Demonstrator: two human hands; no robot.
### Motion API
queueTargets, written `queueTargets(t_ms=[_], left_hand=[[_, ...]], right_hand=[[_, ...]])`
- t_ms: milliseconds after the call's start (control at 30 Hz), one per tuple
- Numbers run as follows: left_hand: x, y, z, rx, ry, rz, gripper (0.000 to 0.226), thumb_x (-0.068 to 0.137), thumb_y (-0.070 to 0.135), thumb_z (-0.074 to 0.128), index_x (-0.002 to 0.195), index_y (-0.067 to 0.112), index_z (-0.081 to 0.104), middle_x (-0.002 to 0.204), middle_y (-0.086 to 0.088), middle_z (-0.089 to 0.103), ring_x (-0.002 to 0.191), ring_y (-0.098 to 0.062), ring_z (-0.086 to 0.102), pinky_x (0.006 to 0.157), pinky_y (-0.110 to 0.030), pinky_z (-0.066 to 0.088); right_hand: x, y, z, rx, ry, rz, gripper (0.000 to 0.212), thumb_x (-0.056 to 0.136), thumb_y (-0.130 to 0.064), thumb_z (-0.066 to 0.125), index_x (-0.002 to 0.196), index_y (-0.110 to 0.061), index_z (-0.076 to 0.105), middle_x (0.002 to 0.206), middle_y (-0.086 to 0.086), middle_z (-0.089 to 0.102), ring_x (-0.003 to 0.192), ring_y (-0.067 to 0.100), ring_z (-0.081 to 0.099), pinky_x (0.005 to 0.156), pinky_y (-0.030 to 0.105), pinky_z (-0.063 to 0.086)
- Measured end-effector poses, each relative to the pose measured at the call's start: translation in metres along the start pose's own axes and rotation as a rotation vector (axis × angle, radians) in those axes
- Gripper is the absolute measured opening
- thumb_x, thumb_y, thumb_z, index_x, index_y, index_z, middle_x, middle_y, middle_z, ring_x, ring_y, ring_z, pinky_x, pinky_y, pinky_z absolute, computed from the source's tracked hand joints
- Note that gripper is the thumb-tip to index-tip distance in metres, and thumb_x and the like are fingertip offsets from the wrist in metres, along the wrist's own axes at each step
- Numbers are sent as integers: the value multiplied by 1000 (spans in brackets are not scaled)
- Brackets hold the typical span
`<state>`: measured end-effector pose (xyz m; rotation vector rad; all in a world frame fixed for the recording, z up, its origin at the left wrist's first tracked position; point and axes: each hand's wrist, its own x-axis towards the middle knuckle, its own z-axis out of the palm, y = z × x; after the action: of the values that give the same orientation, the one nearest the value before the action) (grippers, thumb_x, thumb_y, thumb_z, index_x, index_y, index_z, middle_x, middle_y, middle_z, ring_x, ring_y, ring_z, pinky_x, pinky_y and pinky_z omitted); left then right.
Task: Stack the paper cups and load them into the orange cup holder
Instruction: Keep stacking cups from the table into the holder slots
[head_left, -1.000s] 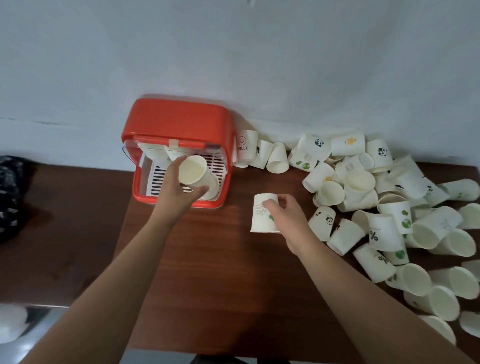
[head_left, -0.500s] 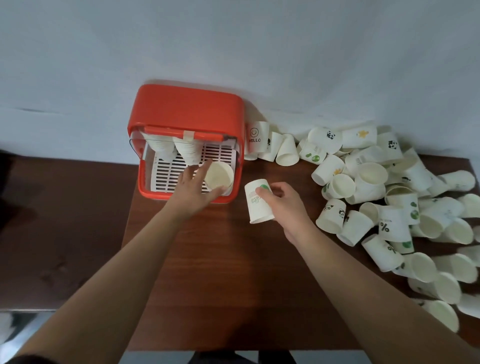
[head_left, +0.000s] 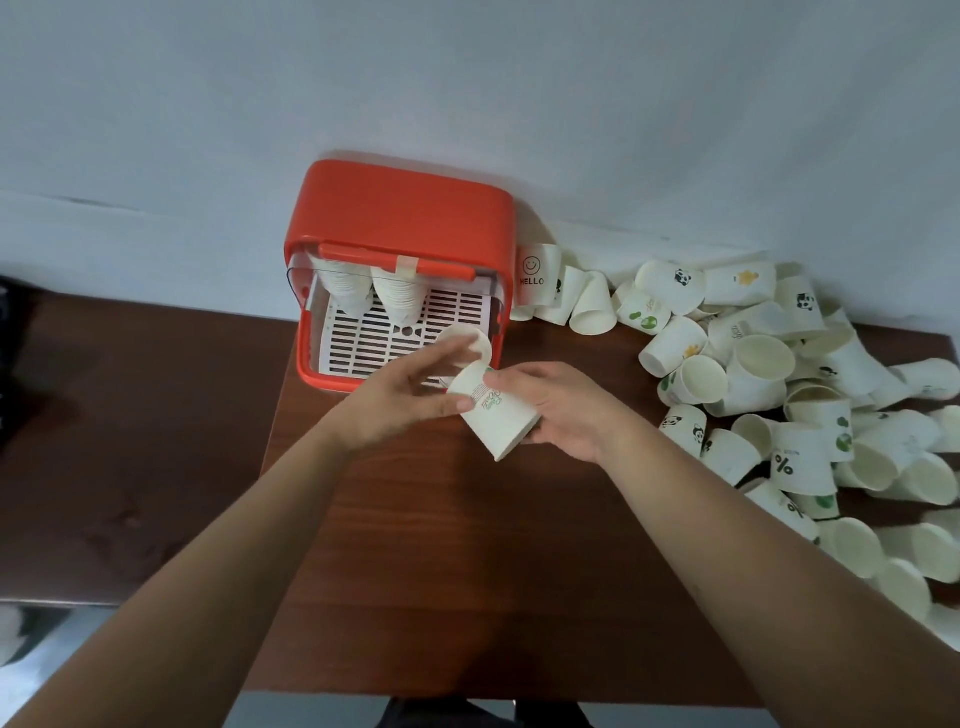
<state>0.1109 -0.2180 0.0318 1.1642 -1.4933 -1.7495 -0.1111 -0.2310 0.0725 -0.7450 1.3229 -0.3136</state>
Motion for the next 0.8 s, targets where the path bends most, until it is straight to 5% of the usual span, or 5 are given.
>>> queueTargets(t_ms=[133, 333, 533, 667, 800], left_hand=[[-5, 4, -4, -136, 82, -20, 50, 84, 15, 77, 132, 18, 63, 128, -5, 65, 121, -20, 59, 91, -30, 53], [-9, -3, -7, -280, 312, 52, 51, 82, 16, 74, 131, 15, 59, 120, 5, 70, 116, -15, 63, 81, -27, 58], [3, -12, -17, -34, 359, -19, 39, 90, 21, 74, 127, 29, 64, 124, 13, 66, 115, -11, 63, 97, -38, 56], [10, -11, -22, -66, 458, -20, 33, 100, 36, 58, 133, 31, 62, 128, 17, 66, 123, 1, 57, 106, -25, 44], [26, -18, -23, 4, 370, -19, 42, 97, 36, 64, 138, 31, 58, 135, 17, 62, 125, 2, 55, 99, -18, 46]], right_hand=[[0, -4, 6, 157, -60, -43, 43, 91, -30, 72, 128, -10, 62, 119, 9, 72, 115, 26, 68, 100, 52, 52], [4, -4, 19, 420, -7, -151, 41, 93, -20, 69, 128, -4, 56, 125, 14, 69, 116, 29, 66, 101, 51, 52], [16, -17, 25, -340, 419, -430, 56, 80, -35, 80, 128, -23, 54, 123, -8, 61, 112, 7, 60, 94, 31, 54], [33, -15, 32, -709, 466, -570, 71, 81, -33, 81, 142, -20, 46, 139, -3, 49, 126, 13, 47, 103, 25, 37], [55, -10, 40, -876, 411, -577, 72, 82, -28, 80, 143, -14, 45, 143, 2, 48, 131, 19, 44, 105, 28, 36]])
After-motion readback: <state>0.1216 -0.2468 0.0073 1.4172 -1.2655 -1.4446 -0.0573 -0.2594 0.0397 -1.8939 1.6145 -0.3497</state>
